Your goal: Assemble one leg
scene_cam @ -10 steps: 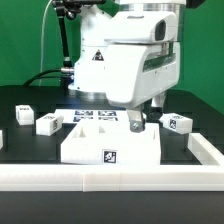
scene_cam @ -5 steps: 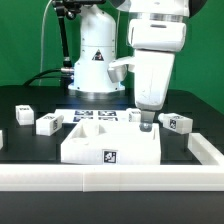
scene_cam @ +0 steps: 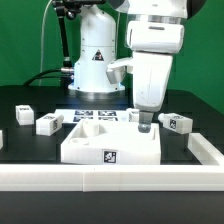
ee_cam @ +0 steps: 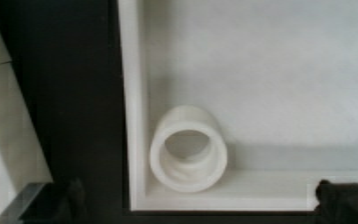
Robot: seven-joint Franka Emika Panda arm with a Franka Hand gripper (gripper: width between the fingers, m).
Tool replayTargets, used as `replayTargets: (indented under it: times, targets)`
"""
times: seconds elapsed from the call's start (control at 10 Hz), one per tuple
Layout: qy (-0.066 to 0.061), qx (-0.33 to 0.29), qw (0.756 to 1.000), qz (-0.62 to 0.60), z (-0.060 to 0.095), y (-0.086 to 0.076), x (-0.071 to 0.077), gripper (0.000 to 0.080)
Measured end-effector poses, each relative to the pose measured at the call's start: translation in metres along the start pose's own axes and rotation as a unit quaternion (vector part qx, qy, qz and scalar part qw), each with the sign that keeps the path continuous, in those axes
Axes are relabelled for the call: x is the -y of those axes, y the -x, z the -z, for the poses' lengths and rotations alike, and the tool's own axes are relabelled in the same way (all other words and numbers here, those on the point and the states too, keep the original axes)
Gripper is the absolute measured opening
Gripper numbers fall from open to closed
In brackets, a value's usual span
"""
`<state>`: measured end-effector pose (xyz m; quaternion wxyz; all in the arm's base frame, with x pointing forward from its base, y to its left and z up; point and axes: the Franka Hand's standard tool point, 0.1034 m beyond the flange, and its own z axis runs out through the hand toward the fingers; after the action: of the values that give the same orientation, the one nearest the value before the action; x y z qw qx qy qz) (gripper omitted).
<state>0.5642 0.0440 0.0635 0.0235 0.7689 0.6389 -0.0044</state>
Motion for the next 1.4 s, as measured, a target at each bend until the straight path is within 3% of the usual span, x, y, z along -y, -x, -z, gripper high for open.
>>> replayTargets:
  times: [0.4,1.0,1.4]
  targets:
    - [-0.025,0.008,1.0,0.003,-0.005,0.016,0.061,0.065]
    - [-0.043,0.008,0.999,0.001,-0.021,0.029,0.103,0.065]
    - [-0.019,-0.018,1.0,0.001,-0.042,0.037,0.133,0.065]
